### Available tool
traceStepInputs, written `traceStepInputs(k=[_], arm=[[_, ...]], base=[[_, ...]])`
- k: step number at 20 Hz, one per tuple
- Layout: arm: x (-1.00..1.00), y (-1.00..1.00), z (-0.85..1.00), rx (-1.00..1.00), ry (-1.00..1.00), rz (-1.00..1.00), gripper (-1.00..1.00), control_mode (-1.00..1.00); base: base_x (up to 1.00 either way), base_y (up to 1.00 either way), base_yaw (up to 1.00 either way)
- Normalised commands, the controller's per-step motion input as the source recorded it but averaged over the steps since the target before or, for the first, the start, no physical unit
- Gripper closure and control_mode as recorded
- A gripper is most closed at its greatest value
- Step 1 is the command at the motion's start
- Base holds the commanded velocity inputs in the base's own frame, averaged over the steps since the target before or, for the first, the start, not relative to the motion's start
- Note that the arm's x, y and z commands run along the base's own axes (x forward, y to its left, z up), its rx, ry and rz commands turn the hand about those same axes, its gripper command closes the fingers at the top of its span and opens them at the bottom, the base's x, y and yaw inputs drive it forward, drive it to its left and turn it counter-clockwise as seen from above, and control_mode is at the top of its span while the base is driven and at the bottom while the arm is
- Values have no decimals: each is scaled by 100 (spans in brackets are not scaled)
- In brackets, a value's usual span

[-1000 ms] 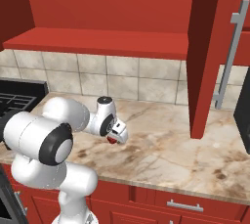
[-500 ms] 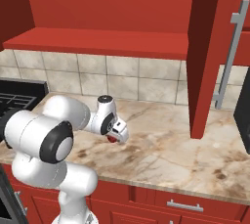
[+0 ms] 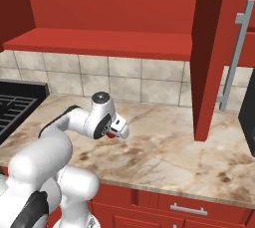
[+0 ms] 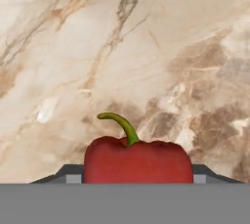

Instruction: Pick the bell pepper from the counter and place it in the cabinet. Then close the cabinet.

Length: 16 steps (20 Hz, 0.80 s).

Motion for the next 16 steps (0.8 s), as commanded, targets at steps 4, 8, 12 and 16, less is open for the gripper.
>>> traceStepInputs(k=[4, 8, 12, 16], arm=[[-53, 6, 100, 3, -6, 5, 100, -100], [-42, 14, 100, 0, 0, 4, 100, -100], [-33, 12, 100, 0, -1, 5, 100, -100], [-22, 1, 100, 0, -2, 4, 100, -100]], base=[[0, 0, 0], [0, 0, 0], [0, 0, 0], [0, 0, 0]])
